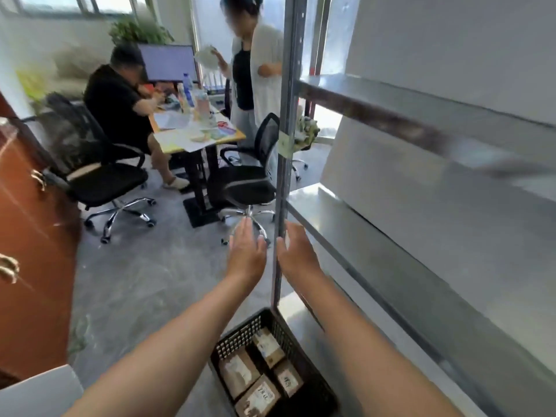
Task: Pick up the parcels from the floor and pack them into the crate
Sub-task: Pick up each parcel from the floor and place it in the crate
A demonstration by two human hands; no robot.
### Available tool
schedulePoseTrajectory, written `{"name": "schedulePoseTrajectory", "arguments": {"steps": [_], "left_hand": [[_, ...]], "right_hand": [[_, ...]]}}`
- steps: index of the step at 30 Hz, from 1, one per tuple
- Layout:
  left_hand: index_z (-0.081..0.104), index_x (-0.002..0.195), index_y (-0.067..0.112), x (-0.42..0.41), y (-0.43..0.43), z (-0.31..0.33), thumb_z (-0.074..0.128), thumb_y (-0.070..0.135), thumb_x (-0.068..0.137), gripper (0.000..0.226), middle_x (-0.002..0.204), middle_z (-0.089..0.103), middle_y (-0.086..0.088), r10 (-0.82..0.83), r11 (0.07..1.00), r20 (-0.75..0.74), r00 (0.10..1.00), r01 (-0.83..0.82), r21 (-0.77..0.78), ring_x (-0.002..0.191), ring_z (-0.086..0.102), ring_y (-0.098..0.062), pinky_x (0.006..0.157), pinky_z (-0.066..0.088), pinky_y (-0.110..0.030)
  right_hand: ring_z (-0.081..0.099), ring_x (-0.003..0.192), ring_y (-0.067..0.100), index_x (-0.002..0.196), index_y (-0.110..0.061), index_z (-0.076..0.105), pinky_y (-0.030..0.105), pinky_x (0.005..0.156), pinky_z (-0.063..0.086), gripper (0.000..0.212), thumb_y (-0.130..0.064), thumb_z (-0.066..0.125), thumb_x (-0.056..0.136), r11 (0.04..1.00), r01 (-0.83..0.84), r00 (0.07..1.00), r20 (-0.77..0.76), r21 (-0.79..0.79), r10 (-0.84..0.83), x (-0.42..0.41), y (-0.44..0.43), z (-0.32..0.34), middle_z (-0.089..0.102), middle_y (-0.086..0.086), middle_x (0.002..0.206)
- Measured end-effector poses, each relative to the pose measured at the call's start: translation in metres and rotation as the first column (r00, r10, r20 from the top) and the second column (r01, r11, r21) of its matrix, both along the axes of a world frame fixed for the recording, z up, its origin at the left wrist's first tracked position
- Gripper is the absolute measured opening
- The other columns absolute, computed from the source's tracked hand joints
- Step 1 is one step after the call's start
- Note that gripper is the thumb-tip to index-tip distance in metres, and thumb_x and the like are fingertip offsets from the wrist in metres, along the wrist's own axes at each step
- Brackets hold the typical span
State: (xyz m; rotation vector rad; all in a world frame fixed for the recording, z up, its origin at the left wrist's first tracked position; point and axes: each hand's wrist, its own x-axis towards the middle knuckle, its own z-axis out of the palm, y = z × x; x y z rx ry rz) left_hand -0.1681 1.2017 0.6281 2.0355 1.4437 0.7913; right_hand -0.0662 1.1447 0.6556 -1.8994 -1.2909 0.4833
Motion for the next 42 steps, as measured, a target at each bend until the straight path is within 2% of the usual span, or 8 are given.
{"name": "schedulePoseTrajectory", "arguments": {"steps": [4,7,11,21,28,31,36,42], "left_hand": [[0.012,0.155,0.009,0.004,-0.017,0.072,0.03,0.029,0.102,0.06,0.163,0.009,-0.005,-0.144,0.945,-0.031,0.989,0.147,0.293,0.151,0.005,-0.015,0.123,0.001,-0.037],[0.003,0.156,0.013,0.0,-0.039,0.1,0.022,0.034,0.102,0.061,0.164,-0.003,0.0,-0.254,0.843,-0.176,0.951,0.307,0.441,0.15,-0.007,-0.01,0.123,-0.003,-0.037],[0.007,0.155,0.009,0.01,-0.082,0.121,0.01,0.035,0.094,0.066,0.163,0.003,-0.004,-0.38,0.65,-0.354,0.854,0.519,0.555,0.151,0.0,-0.017,0.123,0.006,-0.043],[0.0,0.156,0.013,0.056,-0.272,0.136,0.01,0.045,0.1,0.065,0.164,-0.002,-0.002,-0.675,0.393,-0.367,0.639,0.734,0.554,0.151,-0.004,-0.013,0.123,0.003,-0.043],[-0.003,0.156,0.012,0.1,-0.496,0.14,0.013,0.04,0.103,0.062,0.164,-0.009,-0.002,-0.804,0.233,-0.359,0.474,0.807,0.543,0.15,-0.01,-0.013,0.123,-0.002,-0.042],[-0.001,0.156,0.01,0.109,-0.614,0.136,0.011,0.039,0.102,0.062,0.164,-0.006,-0.003,-0.864,0.102,-0.368,0.343,0.836,0.538,0.151,-0.006,-0.015,0.123,-0.002,-0.042],[0.002,0.156,0.01,0.104,-0.795,0.115,0.017,0.036,0.104,0.06,0.164,-0.001,-0.004,-0.933,-0.052,-0.333,0.14,0.86,0.508,0.151,-0.002,-0.015,0.123,-0.001,-0.043],[0.008,0.155,0.009,0.08,-0.959,0.091,0.025,0.031,0.104,0.058,0.164,0.006,-0.005,-0.934,-0.298,-0.321,-0.154,0.832,0.468,0.151,0.003,-0.016,0.122,-0.003,-0.043]], "right_hand": [[0.033,0.141,0.022,0.147,-0.013,0.035,0.031,0.116,0.025,0.05,-0.02,0.046,0.099,0.975,0.098,0.969,0.205,0.197,-0.139,-0.001,-0.016,0.086,0.036,0.005,0.153],[0.023,0.147,0.018,0.15,-0.018,0.031,0.036,0.122,0.018,0.051,-0.025,0.044,0.101,0.925,0.186,0.907,0.304,0.33,-0.291,-0.013,-0.051,0.117,0.028,0.002,0.158],[0.009,0.151,0.014,0.153,-0.018,0.022,0.038,0.123,0.003,0.056,-0.026,0.041,0.102,0.89,0.297,0.804,0.412,0.345,-0.428,-0.019,-0.113,0.124,0.02,0.001,0.161],[-0.002,0.151,0.013,0.156,-0.012,0.014,0.041,0.123,-0.004,0.058,-0.027,0.032,0.103,0.723,0.656,0.556,0.511,0.215,-0.656,0.015,-0.354,0.122,0.011,0.002,0.164],[-0.005,0.151,0.011,0.156,-0.014,0.01,0.04,0.123,-0.005,0.057,-0.028,0.031,0.105,0.552,0.804,0.387,0.509,0.221,-0.769,0.007,-0.568,0.127,0.006,-0.001,0.165],[-0.005,0.151,0.01,0.156,-0.016,0.01,0.038,0.122,-0.006,0.057,-0.028,0.031,0.105,0.429,0.872,0.267,0.507,0.235,-0.82,-0.007,-0.687,0.118,0.005,-0.002,0.165],[-0.001,0.151,0.014,0.156,-0.012,0.013,0.04,0.122,-0.003,0.059,-0.027,0.034,0.103,0.12,0.966,-0.007,0.485,0.229,-0.875,-0.056,-0.889,0.103,0.009,0.002,0.164],[0.005,0.151,0.016,0.155,-0.01,0.018,0.046,0.122,0.003,0.059,-0.027,0.036,0.102,-0.236,0.963,-0.271,0.46,0.133,-0.846,-0.126,-1.052,0.075,0.014,0.004,0.163]]}}
